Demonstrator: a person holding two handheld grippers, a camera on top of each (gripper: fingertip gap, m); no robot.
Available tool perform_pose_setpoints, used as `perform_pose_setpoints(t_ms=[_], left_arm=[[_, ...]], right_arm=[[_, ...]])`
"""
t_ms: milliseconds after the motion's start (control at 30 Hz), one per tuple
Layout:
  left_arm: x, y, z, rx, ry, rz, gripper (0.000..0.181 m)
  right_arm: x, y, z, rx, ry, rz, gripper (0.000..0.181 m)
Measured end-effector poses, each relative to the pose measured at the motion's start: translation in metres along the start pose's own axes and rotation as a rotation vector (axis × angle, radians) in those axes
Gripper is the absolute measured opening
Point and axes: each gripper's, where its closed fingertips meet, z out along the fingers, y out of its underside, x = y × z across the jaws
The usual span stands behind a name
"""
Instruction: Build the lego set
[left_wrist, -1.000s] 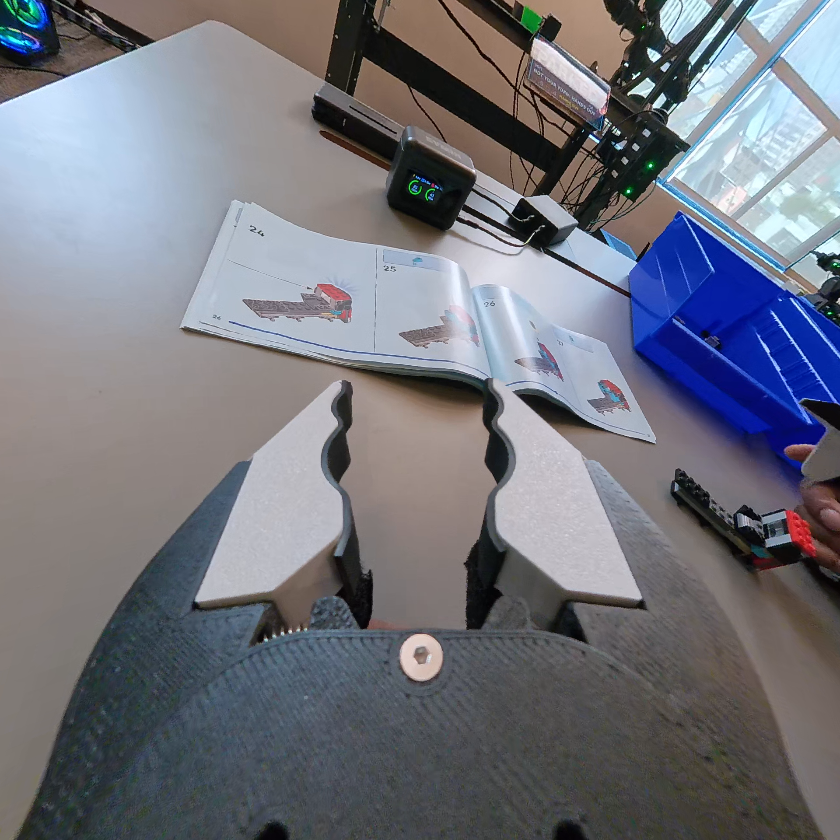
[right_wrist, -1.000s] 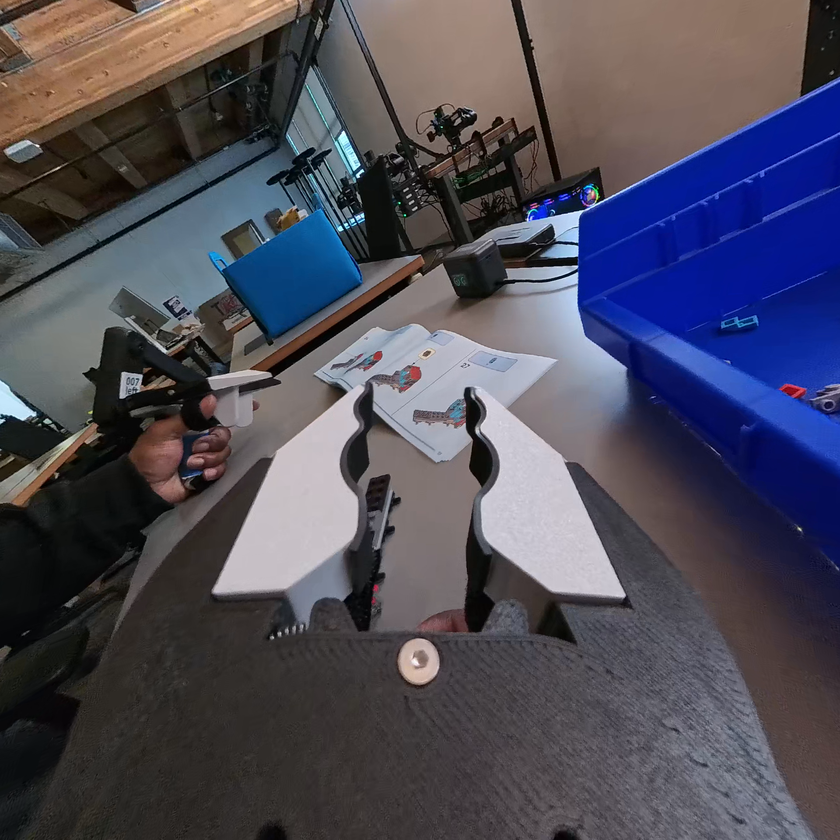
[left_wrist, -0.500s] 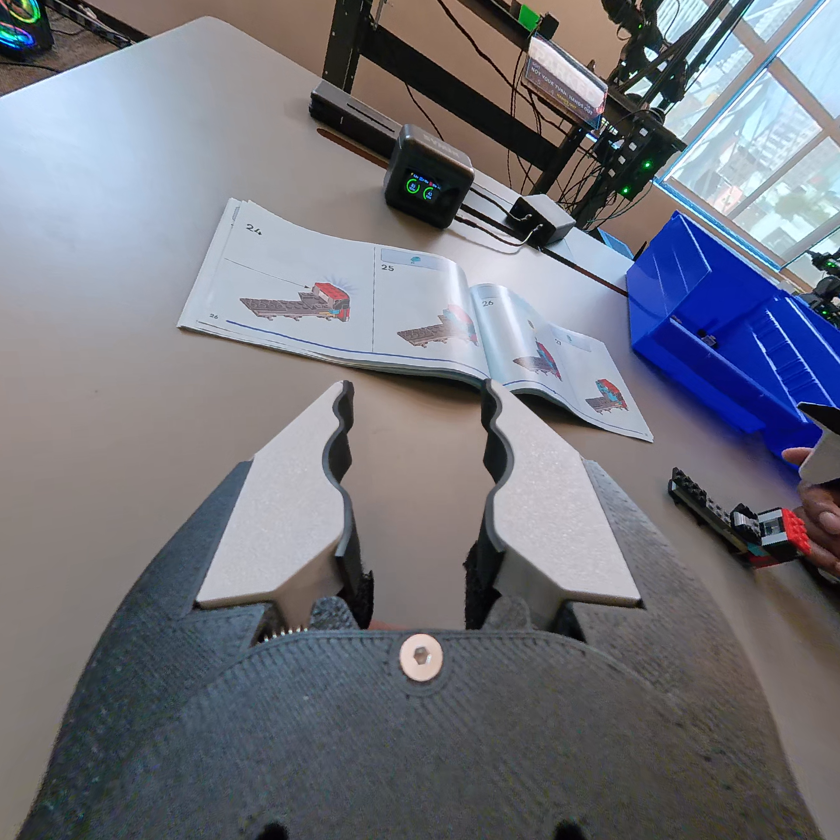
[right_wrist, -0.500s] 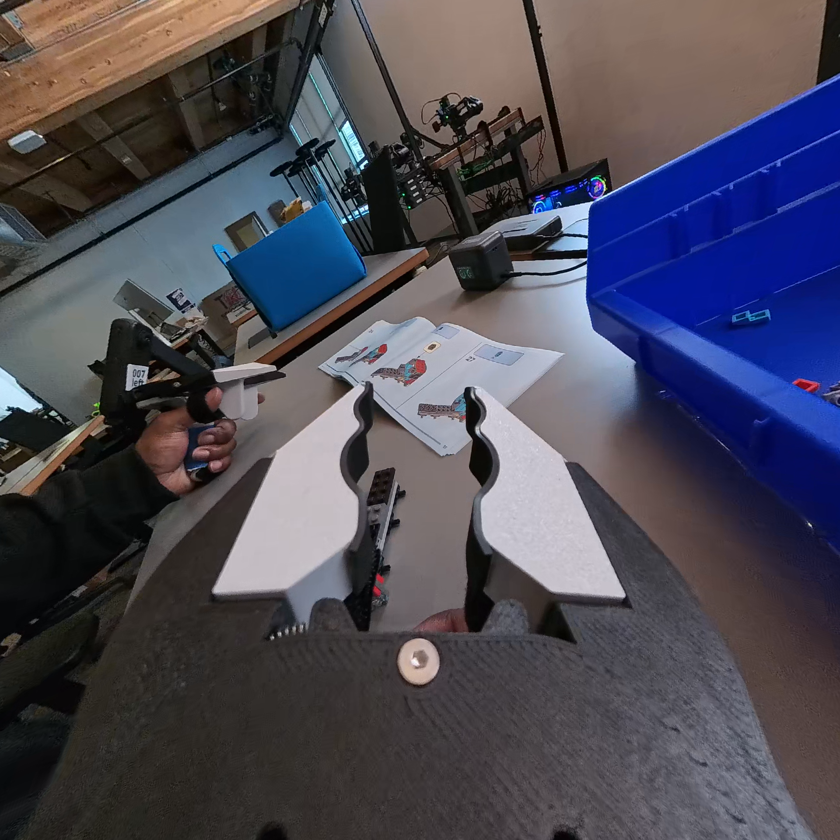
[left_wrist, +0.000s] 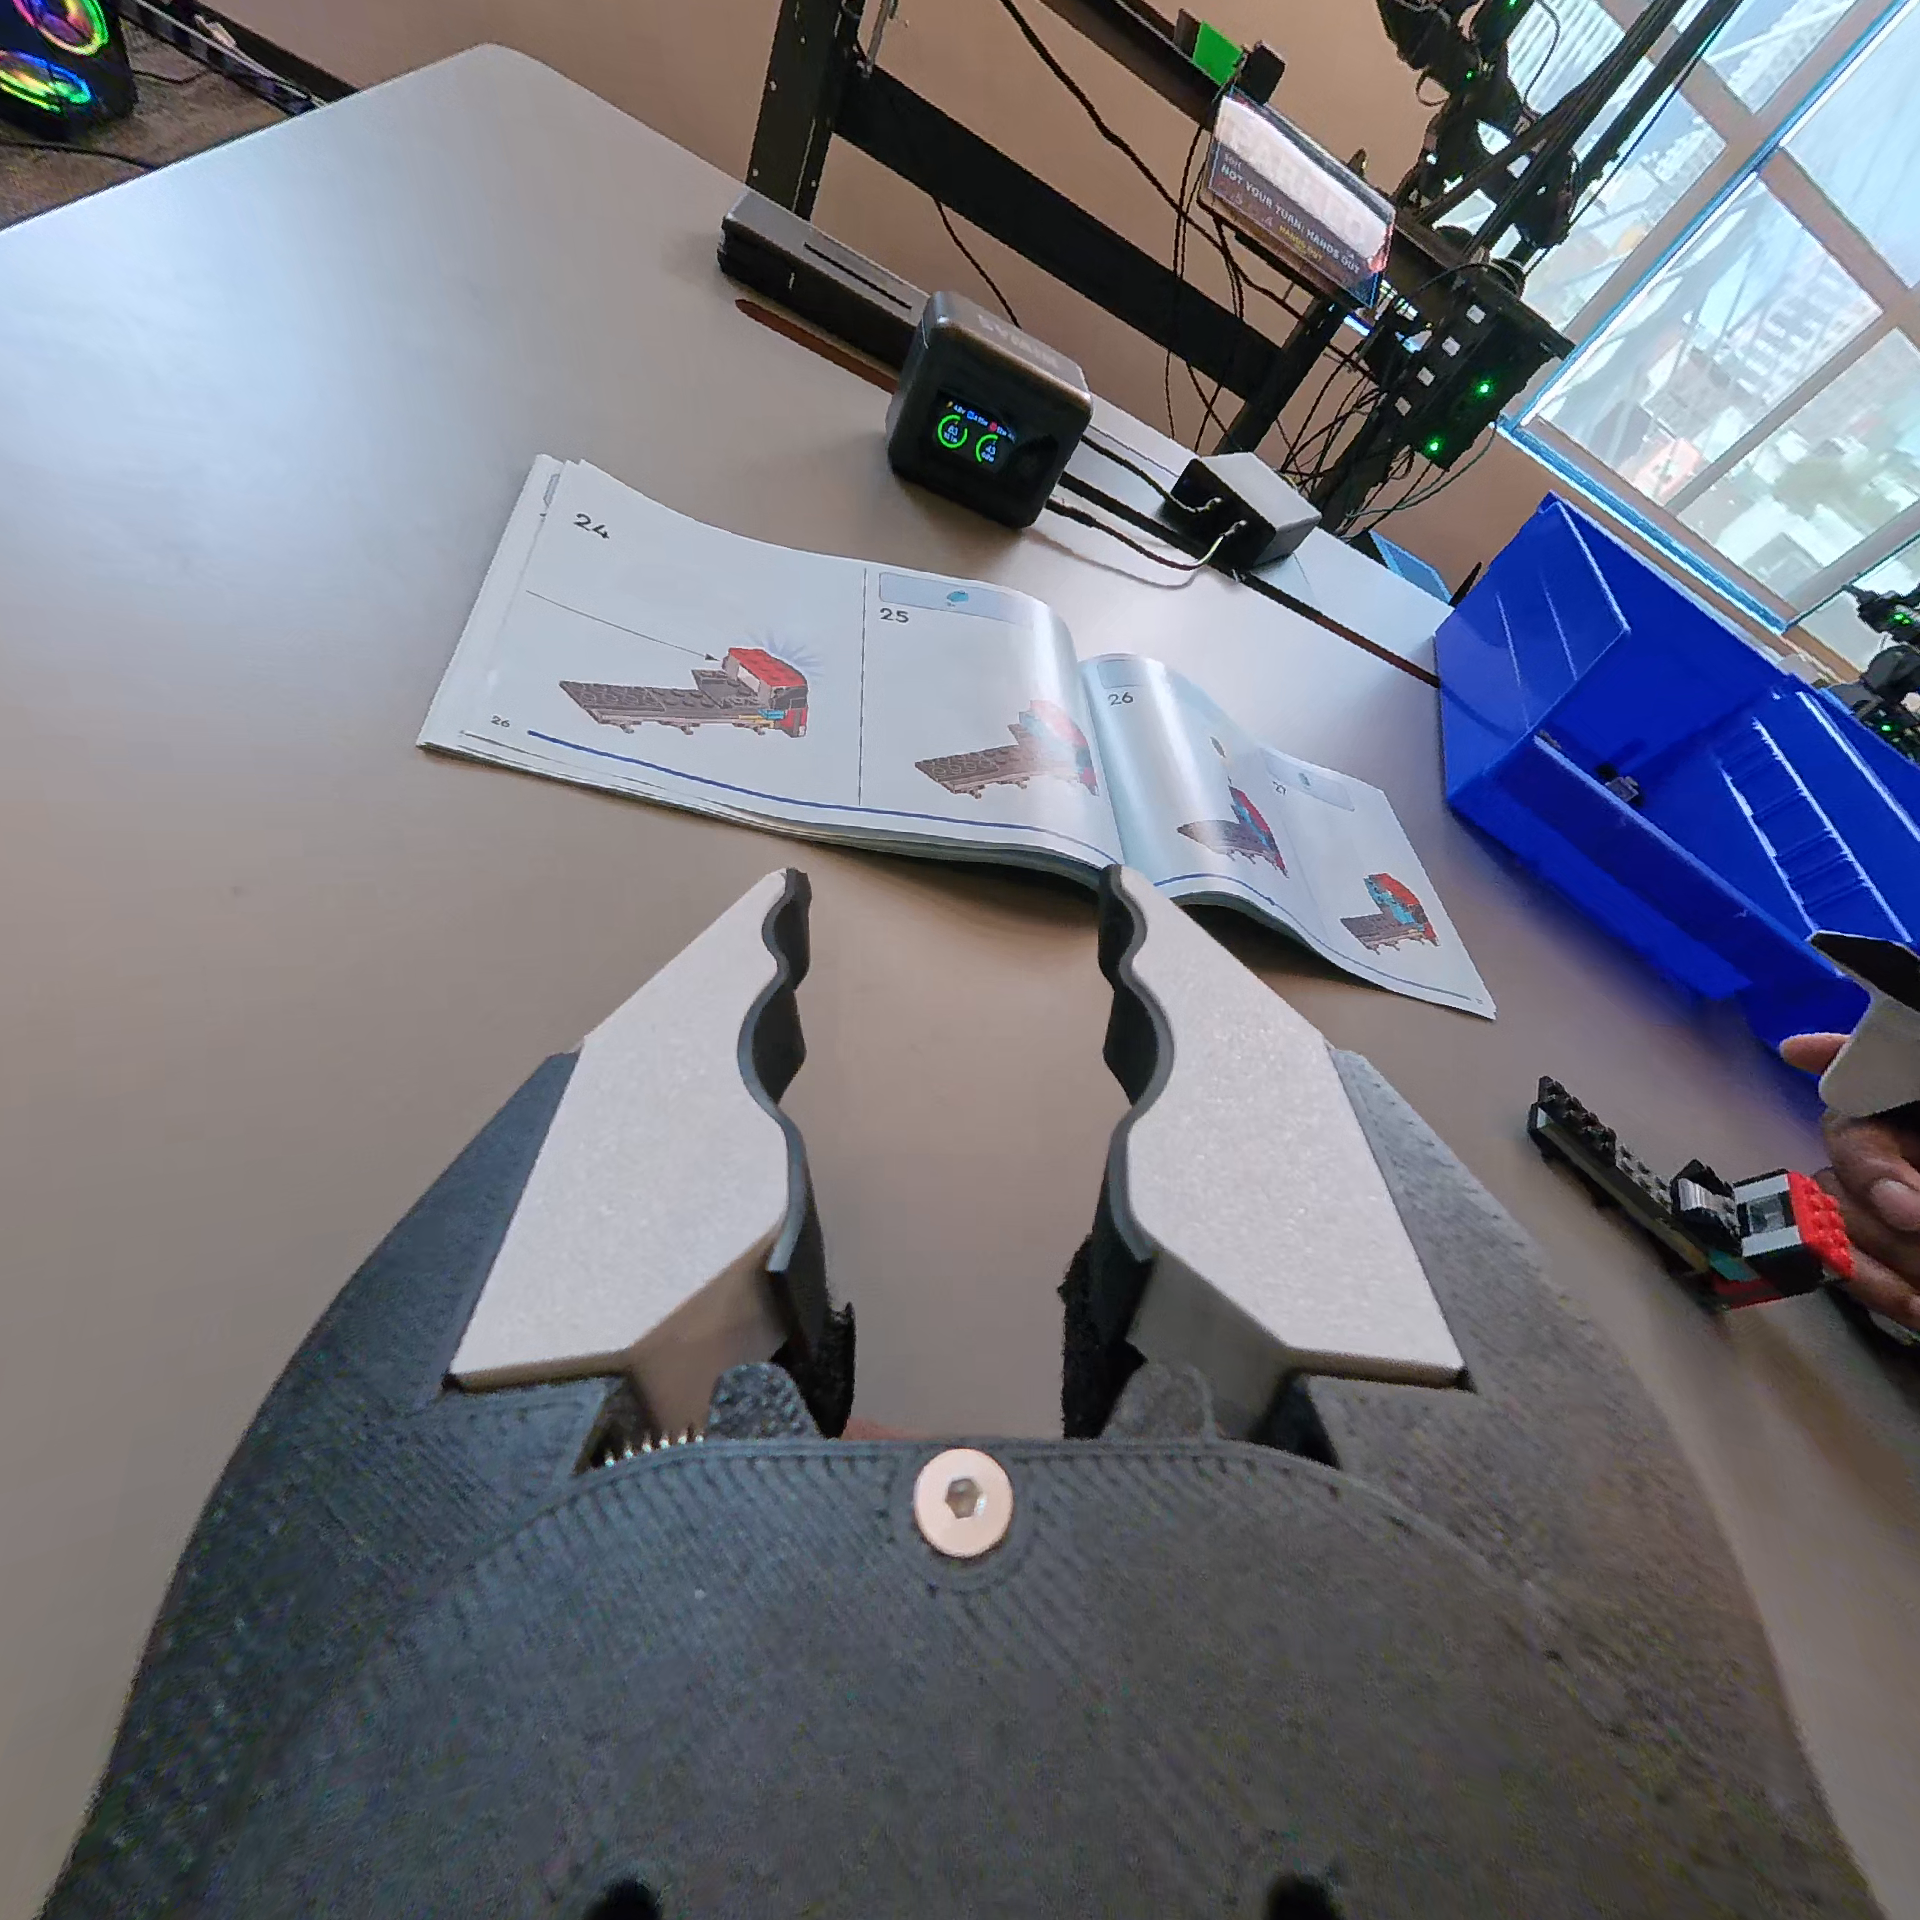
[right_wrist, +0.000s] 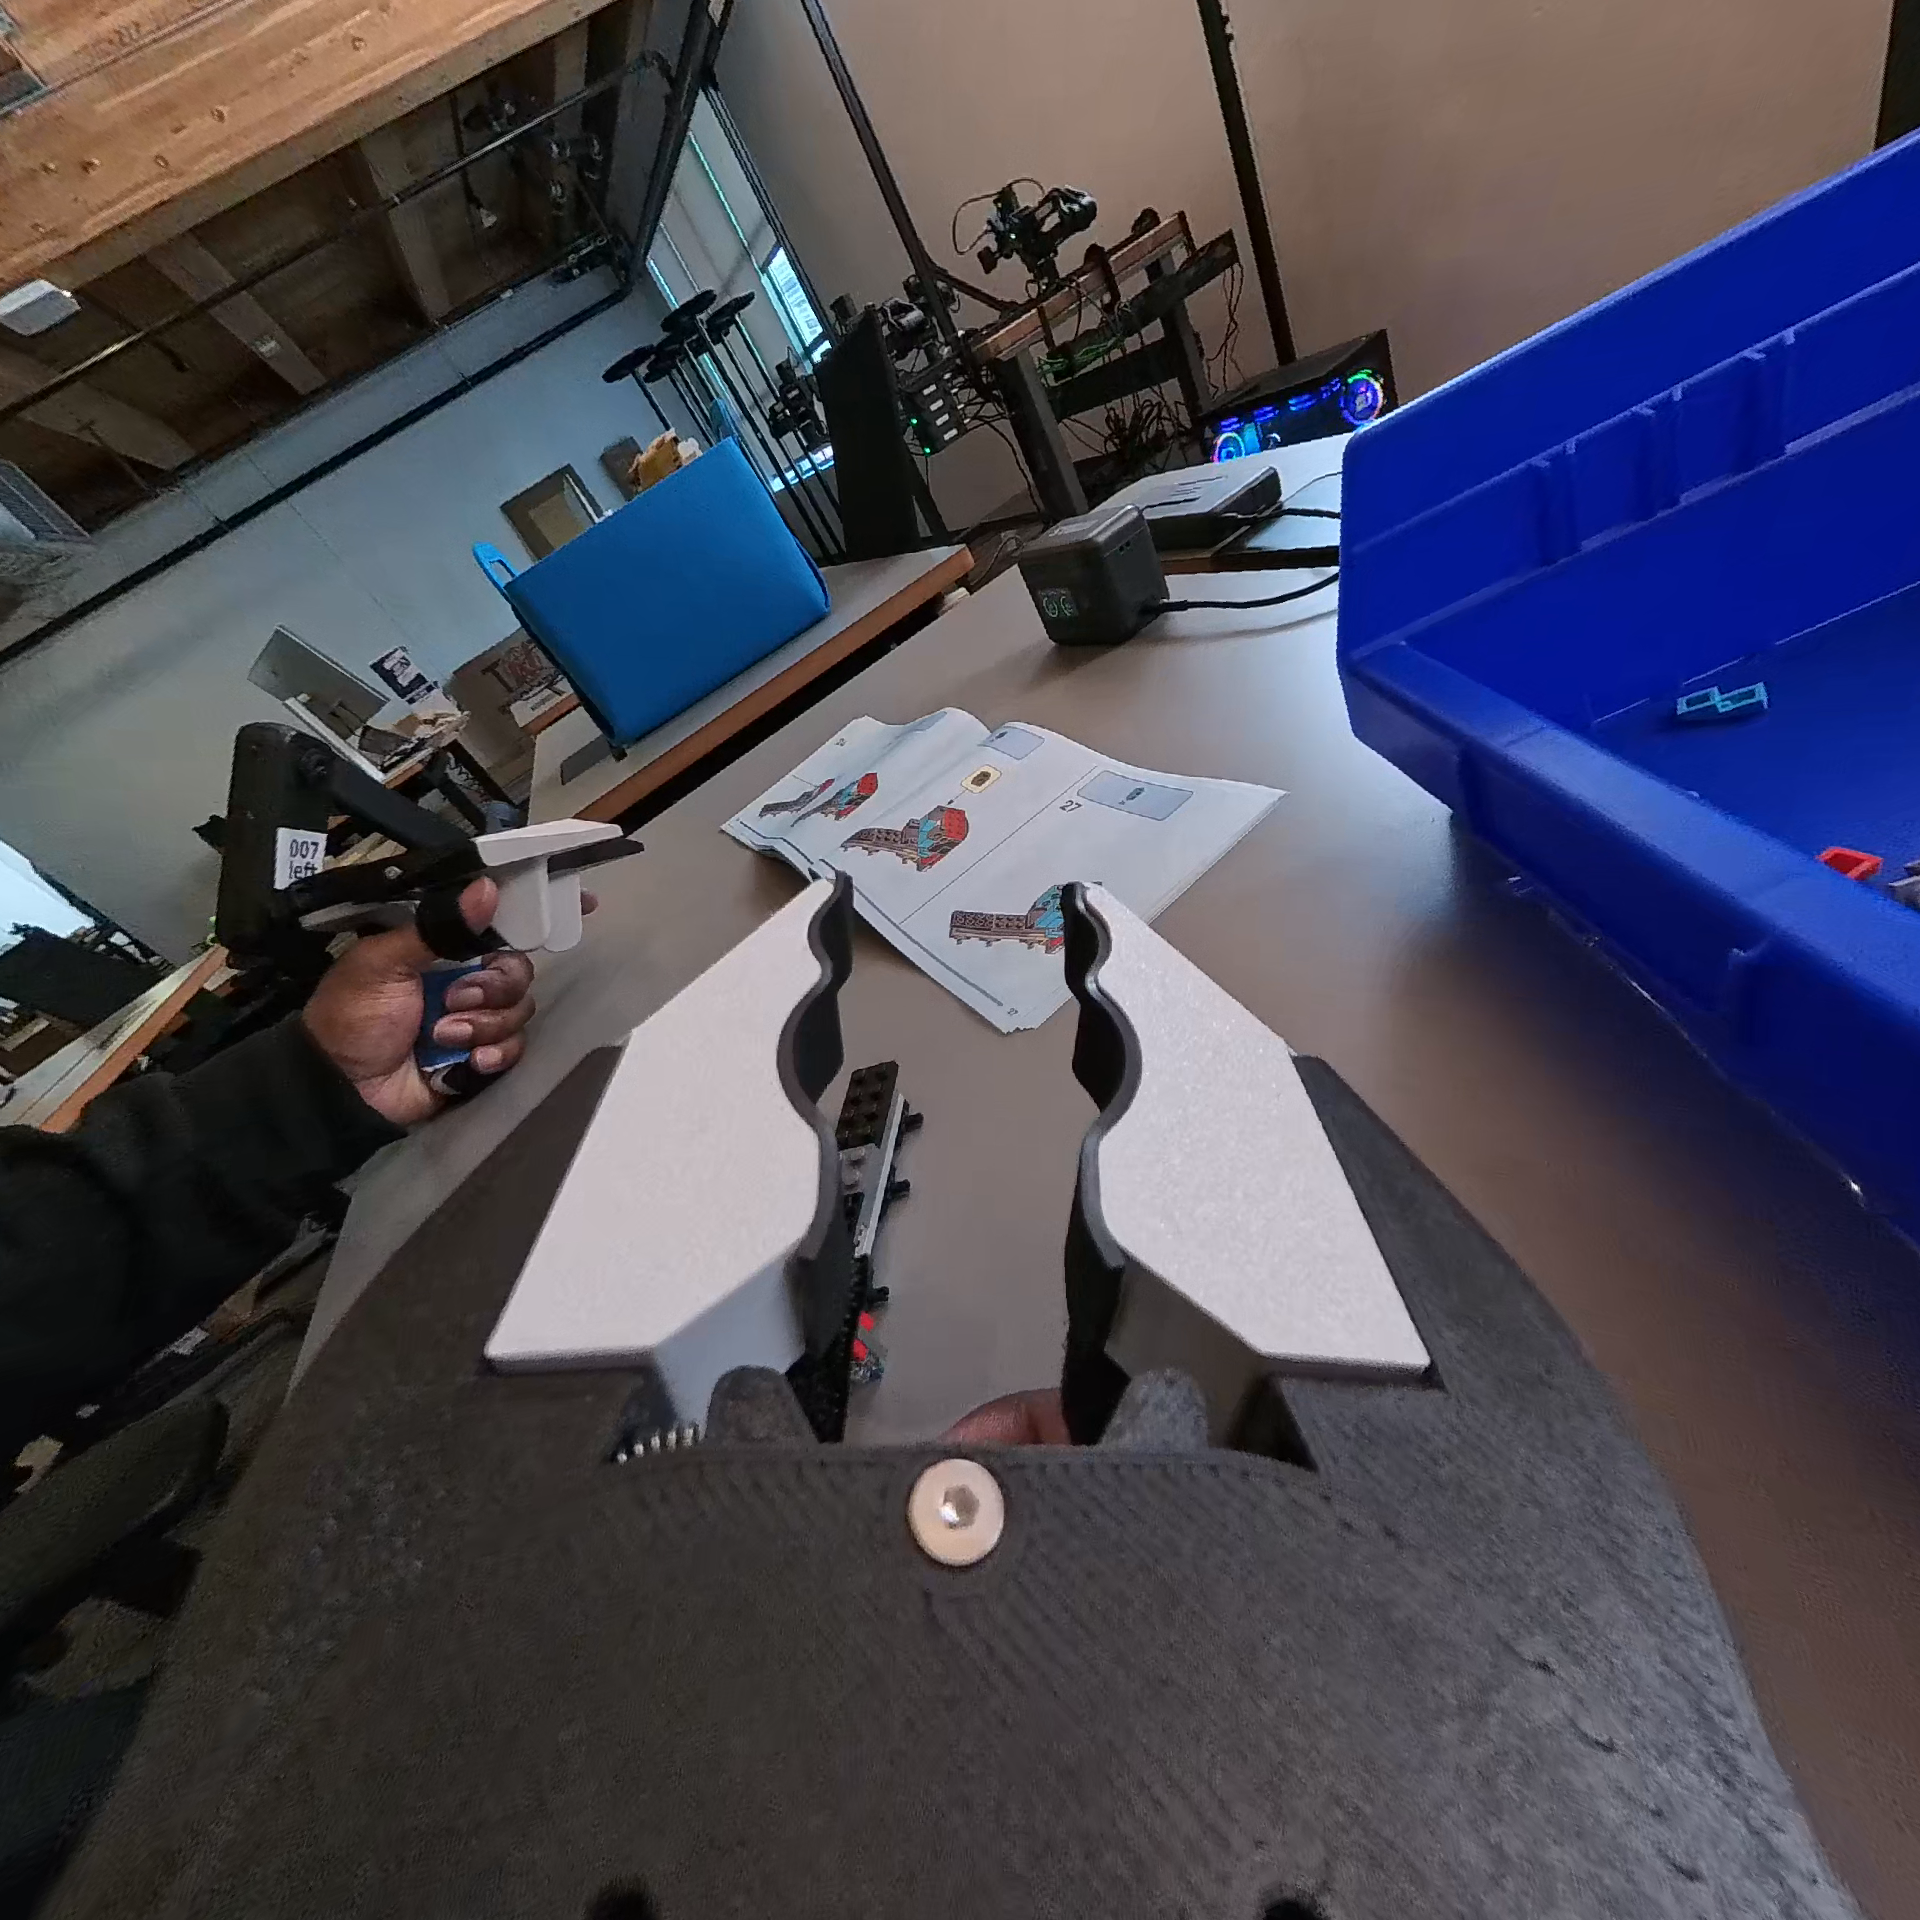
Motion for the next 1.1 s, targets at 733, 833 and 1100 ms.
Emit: perform_pose_setpoints(t_ms=[733,833,1100], left_arm=[[0.002,0.008,0.004,-0.053,-0.088,0.107,0.055],[0.002,0.009,0.005,-0.062,-0.088,0.114,0.055],[0.001,0.012,0.007,-0.089,-0.093,0.115,0.055]], right_arm=[[-0.003,0.006,0.004,-0.040,-0.030,0.016,0.039],[-0.004,0.006,0.004,-0.045,-0.043,0.023,0.040],[-0.006,0.007,0.004,-0.055,-0.061,0.034,0.040]])
